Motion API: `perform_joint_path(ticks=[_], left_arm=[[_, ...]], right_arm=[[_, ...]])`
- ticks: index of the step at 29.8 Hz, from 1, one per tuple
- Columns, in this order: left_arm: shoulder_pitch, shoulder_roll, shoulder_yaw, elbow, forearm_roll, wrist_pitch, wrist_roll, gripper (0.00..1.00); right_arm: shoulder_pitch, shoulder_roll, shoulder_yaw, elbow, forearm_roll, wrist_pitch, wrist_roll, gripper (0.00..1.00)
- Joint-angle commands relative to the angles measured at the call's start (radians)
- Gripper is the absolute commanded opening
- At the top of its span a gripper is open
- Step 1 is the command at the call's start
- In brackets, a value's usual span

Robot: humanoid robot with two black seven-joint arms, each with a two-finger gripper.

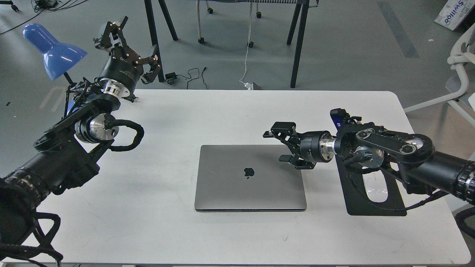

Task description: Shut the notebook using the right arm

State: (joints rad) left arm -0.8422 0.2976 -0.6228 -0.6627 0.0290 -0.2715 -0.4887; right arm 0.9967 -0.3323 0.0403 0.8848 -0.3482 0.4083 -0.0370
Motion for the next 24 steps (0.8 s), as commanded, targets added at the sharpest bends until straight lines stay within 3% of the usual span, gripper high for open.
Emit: perform_joint_path(ticks=[1, 10, 15, 24], left_arm=[[0.000, 0.000, 0.000, 0.000, 0.000, 0.000, 0.000, 1.00], [-0.001, 0.000, 0.000, 0.000, 0.000, 0.000, 0.000, 1.00], [-0.001, 0.000, 0.000, 0.000, 0.000, 0.000, 0.000, 1.00], [0.000, 0.000, 0.000, 0.000, 0.000, -0.002, 0.000, 1.00]], right_arm=[[0.025, -0.005, 0.120, -0.036, 0.000, 0.003, 0.005, 1.00], [0.014, 0.007, 0.666, -0.210, 0.014, 0.018, 0.014, 1.00], [-0.041, 0.010, 0.910, -0.201, 0.018, 0.041, 0.063, 1.00], [-0.141, 0.044, 1.035, -0.149, 0.198, 0.080, 0.066, 1.00]])
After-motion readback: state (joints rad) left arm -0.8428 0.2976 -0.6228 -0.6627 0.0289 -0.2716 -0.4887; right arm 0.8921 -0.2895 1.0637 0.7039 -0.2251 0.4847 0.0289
